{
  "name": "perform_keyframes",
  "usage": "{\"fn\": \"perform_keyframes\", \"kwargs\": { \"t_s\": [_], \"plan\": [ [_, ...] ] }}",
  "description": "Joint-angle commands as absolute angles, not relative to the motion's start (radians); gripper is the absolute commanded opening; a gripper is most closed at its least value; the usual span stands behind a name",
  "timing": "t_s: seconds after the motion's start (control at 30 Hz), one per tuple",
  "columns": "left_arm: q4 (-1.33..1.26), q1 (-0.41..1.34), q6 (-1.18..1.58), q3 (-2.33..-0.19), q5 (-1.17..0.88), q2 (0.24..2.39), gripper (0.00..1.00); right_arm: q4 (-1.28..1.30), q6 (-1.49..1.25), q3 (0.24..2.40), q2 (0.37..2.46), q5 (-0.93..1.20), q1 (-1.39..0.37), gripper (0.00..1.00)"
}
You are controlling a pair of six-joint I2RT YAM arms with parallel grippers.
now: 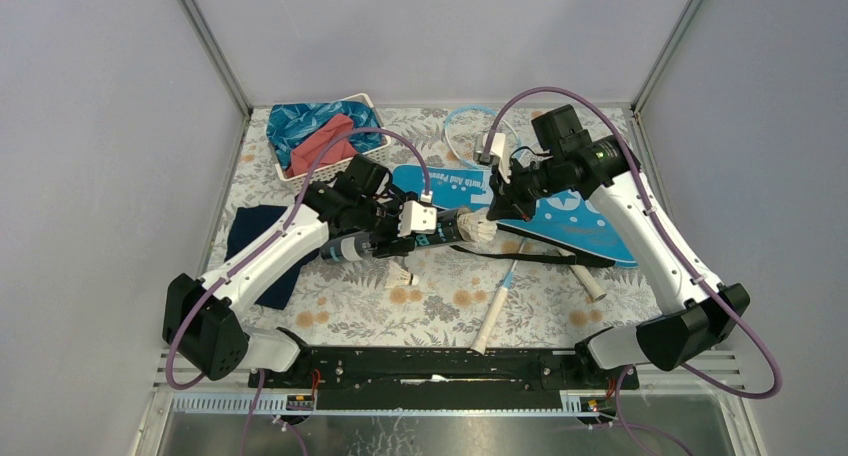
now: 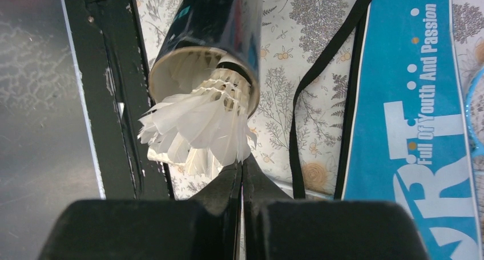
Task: Pack up the badminton gear
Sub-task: Place the shuttlecock at the shuttle tube.
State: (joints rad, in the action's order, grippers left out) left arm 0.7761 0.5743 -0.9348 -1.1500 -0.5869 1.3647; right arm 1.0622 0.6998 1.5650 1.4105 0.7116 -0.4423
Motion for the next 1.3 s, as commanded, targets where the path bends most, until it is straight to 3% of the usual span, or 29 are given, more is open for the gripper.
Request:
{"fn": "perform_keyframes", "kwargs": {
  "t_s": [0.0, 0.13, 0.37, 0.57, 1.07, 1.27],
  "plan": [
    [0.725, 0.594, -0.944, -1.186, -0.598, 1.362, 0.0, 0.95, 0.586, 1.554, 1.403, 0.728, -0.453, 0.08],
    [0.705, 0.598, -0.914, -1.185, -0.605, 1.361, 0.0, 0.887, 0.538, 1.513, 1.385, 0.656, -0.491, 0.2],
    [0.697, 0.599, -0.899, -1.188, -0.616, 1.365, 0.0, 0.82, 0.495, 1.473, 1.345, 0.581, -0.51, 0.51],
    [0.696, 0.6, -0.896, -1.192, -0.621, 1.371, 0.0, 0.778, 0.493, 1.428, 1.317, 0.589, -0.509, 0.68],
    [0.626, 0.6, -0.814, -1.2, -0.68, 1.376, 0.0, 0.561, 0.431, 1.257, 1.296, 0.695, -0.51, 0.81],
    [0.602, 0.598, -0.795, -1.185, -0.684, 1.376, 0.0, 0.509, 0.377, 1.237, 1.314, 0.719, -0.512, 0.92]
  ]
}}
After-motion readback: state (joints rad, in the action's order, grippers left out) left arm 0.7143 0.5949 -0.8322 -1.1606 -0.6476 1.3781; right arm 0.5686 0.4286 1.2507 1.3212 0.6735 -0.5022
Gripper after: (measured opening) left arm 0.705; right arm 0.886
